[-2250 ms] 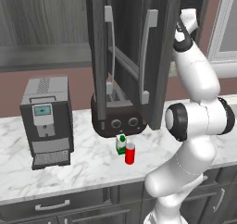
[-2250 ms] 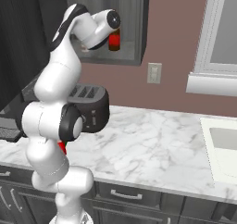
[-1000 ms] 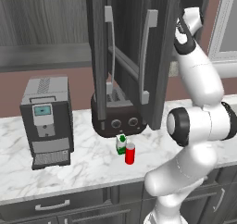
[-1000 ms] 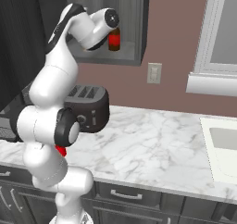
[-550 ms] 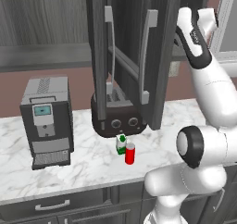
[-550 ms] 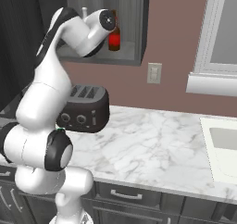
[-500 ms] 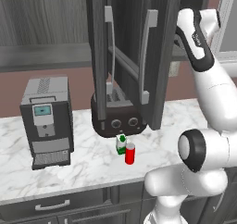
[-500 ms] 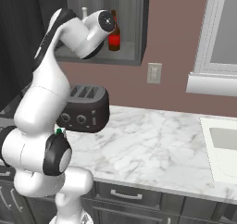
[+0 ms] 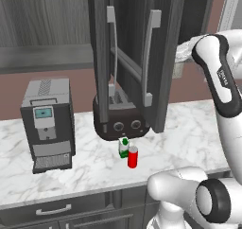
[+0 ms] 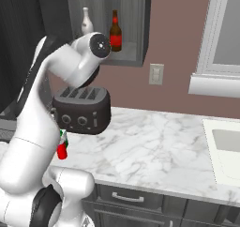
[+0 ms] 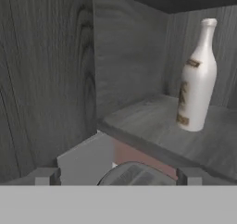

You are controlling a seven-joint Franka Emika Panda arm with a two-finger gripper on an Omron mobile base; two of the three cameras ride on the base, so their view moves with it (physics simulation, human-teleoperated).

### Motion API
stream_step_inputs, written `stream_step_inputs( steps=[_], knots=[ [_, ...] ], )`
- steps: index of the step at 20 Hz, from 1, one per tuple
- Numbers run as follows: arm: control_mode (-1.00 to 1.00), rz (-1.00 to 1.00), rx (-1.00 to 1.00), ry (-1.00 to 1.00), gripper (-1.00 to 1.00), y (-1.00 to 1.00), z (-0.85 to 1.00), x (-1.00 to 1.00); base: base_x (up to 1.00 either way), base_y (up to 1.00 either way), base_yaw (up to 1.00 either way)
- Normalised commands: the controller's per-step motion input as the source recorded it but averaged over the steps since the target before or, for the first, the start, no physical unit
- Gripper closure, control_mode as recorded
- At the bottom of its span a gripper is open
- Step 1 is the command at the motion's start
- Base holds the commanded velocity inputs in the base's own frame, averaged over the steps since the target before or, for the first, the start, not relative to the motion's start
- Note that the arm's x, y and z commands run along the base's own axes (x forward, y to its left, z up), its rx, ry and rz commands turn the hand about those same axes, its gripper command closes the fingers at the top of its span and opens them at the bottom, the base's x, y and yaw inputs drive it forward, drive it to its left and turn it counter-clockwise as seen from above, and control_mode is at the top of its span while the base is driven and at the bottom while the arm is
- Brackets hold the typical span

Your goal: Sort all alcoholic drinks to one cabinet, and non-alcoholic drinks to the other.

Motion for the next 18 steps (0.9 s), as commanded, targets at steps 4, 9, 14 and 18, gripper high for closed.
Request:
stream_step_inputs(
  steps=[4,9,14,18],
  knots=[
    [-1.0,-0.18,0.01,0.0,-1.0,-0.1,-0.18,-0.73,0.0,0.0,0.0],
    [-1.0,-0.04,0.0,0.0,-1.0,-0.04,-0.3,-0.57,0.0,0.0,0.0],
    [-1.0,-0.01,0.0,0.09,-1.0,-0.11,-0.74,-0.59,0.0,0.0,0.0],
    [-1.0,0.0,0.01,0.12,-1.0,-0.21,-0.89,-0.51,0.0,0.0,0.0]
  ],
)
